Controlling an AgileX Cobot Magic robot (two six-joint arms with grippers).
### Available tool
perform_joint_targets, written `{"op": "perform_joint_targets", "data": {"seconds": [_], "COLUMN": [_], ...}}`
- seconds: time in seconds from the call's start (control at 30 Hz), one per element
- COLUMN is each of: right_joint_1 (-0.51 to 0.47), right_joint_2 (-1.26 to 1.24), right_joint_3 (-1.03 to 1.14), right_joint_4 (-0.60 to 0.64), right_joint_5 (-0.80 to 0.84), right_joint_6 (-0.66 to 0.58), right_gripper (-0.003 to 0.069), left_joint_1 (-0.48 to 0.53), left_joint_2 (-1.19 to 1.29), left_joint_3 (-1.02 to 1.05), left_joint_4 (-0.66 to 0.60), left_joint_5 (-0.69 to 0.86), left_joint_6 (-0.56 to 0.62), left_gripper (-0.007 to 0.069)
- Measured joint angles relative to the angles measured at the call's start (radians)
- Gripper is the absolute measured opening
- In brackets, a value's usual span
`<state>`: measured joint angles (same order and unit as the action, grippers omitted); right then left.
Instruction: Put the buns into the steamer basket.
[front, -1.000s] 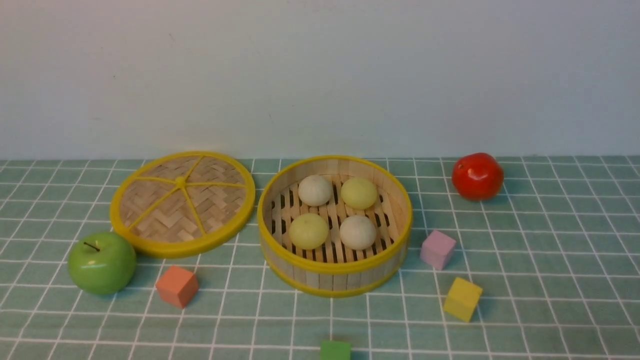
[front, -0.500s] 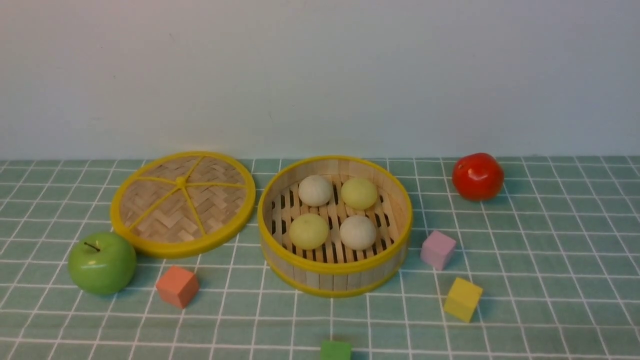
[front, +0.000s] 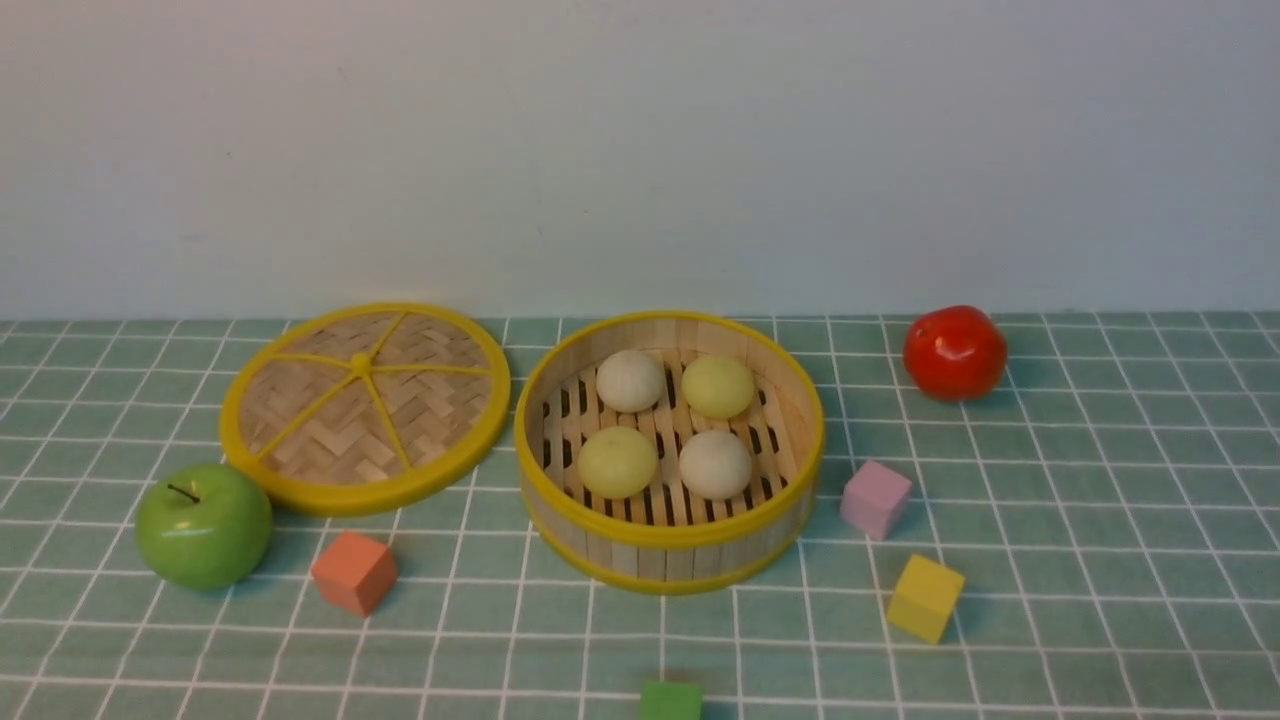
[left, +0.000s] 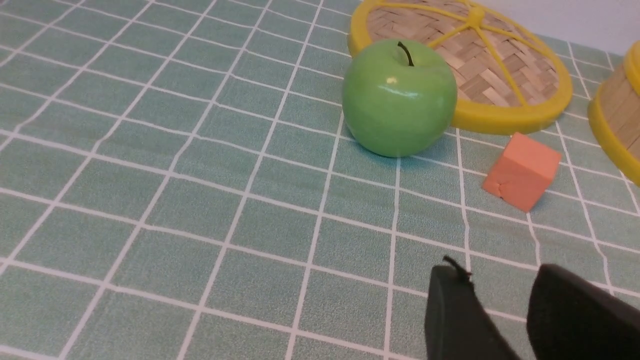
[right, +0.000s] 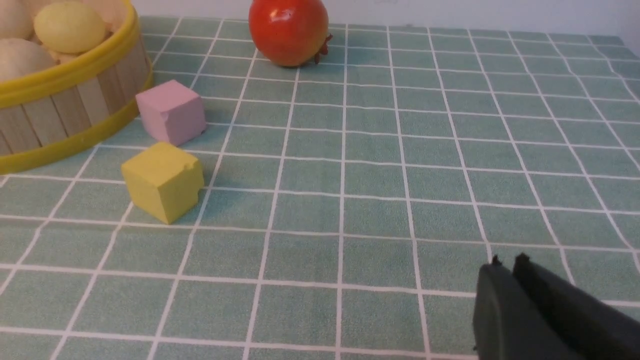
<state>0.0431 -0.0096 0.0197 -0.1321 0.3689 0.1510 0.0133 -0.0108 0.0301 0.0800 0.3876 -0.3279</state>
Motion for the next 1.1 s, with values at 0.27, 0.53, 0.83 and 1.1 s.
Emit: {"op": "perform_joint_targets", "data": {"seconds": [0.27,0.53,0.83,1.1], "right_joint_1": [0.0,0.0,0.0,0.0], "right_joint_2": [0.0,0.0,0.0,0.0], "right_joint_3": [0.0,0.0,0.0,0.0], "right_joint_4": [0.0,0.0,0.0,0.0], "right_joint_5": [0.0,0.0,0.0,0.0], "right_joint_6": [0.0,0.0,0.0,0.0], "right_gripper": [0.0041,0.005,0.0063,0.0066], "left_joint_1": [0.0,0.0,0.0,0.0], "left_joint_2": [0.0,0.0,0.0,0.0], "left_joint_3": [0.0,0.0,0.0,0.0], "left_joint_4": [0.0,0.0,0.0,0.0], "left_joint_5": [0.0,0.0,0.0,0.0], "left_joint_6": [0.0,0.0,0.0,0.0], "left_gripper": [0.0221,0.0232,0.0237,0.0237]}}
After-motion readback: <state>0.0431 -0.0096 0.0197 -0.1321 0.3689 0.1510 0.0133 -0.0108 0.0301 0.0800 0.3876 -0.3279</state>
